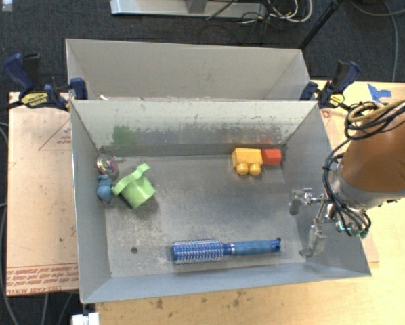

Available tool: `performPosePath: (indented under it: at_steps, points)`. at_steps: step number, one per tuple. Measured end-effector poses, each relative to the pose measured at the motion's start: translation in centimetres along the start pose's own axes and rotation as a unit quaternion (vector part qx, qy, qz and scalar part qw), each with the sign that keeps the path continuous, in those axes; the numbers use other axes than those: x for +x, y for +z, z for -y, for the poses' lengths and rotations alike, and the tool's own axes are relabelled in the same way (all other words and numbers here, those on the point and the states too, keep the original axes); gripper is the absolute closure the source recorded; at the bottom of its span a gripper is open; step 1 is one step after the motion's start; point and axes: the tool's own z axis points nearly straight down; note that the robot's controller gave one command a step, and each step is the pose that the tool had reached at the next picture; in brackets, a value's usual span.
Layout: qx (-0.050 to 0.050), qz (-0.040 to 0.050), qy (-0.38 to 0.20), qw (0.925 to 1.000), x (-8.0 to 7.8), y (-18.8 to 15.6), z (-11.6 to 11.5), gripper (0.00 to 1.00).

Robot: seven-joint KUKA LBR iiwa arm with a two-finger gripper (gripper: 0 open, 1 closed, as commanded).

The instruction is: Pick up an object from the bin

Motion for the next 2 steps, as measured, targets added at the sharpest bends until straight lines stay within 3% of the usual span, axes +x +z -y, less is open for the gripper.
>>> performPosePath:
  at_steps: [1, 2]
  points:
    - [0.001, 0.0099, -0.121, 0.9927, 0.3, 5.8, -5.8, 0.0]
    - [0.003, 0.0146, -0.21, 0.9776, 0.6, 5.5, -10.7, 0.0]
